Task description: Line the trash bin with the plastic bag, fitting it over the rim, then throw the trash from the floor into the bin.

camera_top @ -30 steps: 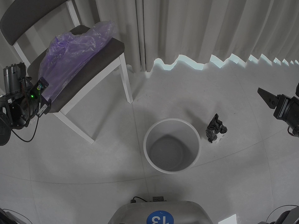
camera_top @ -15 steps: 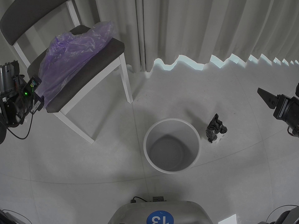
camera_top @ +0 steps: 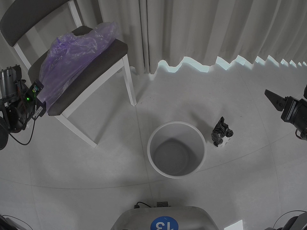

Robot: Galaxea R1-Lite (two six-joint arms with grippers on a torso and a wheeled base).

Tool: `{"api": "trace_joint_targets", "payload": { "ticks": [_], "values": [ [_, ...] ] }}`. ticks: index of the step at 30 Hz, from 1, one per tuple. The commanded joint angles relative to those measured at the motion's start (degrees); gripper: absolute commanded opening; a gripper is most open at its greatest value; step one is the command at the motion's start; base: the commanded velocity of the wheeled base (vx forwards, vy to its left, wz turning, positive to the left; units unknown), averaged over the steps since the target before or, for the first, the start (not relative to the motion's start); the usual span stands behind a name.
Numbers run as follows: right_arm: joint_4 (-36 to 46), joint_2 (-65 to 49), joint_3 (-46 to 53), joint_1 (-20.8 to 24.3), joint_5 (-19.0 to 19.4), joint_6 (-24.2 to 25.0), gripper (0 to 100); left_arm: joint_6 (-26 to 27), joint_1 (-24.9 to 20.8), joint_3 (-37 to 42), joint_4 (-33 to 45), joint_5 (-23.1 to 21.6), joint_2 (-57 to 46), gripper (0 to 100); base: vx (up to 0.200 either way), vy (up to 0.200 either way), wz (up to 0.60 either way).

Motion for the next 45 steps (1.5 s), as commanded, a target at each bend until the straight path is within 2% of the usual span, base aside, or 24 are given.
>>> {"api": "trace_joint_targets", "payload": {
  "ticks": [1,28,29,45],
  "values": [
    [-0.01,-0.31,0.09,-0.01,-0.01,0.01,100,-0.02,0.19,0.12,-0.01,0.01,2.03,100,0.000,0.000,0.00],
    [-0.10,0.31,0.09,-0.27,0.08,0.10,100,0.07,0.01,-0.50,-2.21,0.36,5.54,100,0.000,0.000,0.00],
    [-0.10,0.31,0.00,-0.27,0.08,0.10,100,0.07,0.01,-0.50,-2.21,0.36,5.37,0,0.000,0.000,0.00],
    [-0.10,0.13,0.00,-0.36,0.08,0.10,100,0.07,0.01,0.03,-2.48,0.45,4.49,0,0.000,0.000,0.00]
  ]
}}
